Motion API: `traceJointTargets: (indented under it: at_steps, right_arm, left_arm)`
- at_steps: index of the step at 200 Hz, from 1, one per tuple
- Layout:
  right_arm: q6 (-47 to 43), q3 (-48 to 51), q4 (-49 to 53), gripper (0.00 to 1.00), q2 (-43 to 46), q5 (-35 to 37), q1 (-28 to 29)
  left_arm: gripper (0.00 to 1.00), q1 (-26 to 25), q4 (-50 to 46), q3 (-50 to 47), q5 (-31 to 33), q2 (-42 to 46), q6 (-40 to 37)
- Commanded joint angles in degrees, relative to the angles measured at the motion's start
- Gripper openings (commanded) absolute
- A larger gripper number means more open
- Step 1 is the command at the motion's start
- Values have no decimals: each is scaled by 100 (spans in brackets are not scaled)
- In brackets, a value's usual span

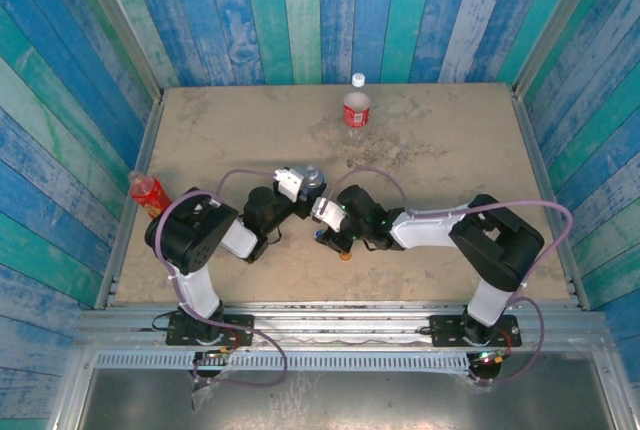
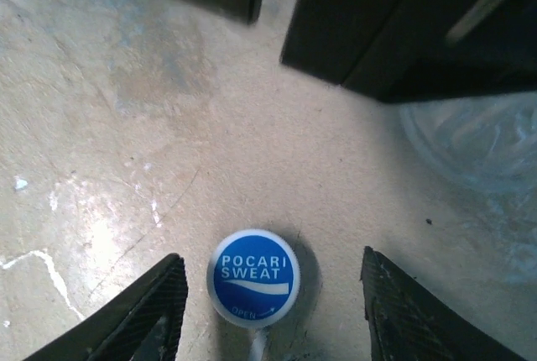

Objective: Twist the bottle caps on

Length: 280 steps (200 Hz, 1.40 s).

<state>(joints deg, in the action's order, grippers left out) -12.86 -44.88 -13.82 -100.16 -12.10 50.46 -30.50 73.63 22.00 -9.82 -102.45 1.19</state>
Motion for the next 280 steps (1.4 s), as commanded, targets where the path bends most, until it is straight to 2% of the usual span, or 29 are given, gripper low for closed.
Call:
traceJointTargets:
  at_steps: [1, 42, 87, 131, 280]
  right_arm:
    - [3, -187, -85, 54, -195, 24, 100]
    - [30, -215, -79, 42, -233, -11, 105]
    - [-58, -275, 67, 47, -283, -187, 154]
    - [-76, -319, 90, 43, -372, -205, 155]
    - [-321, -407, 371, 46, -461, -705, 216]
  left_arm:
    - [58, -83, -292, -113, -34, 259, -109]
    - [58, -83, -303, -123, -54, 237, -100]
    - [59, -79, -340, -122, -94, 253, -117]
    - [59, -79, -383, -121, -100, 302, -128]
    - [60, -79, -427, -115, -90, 277, -163]
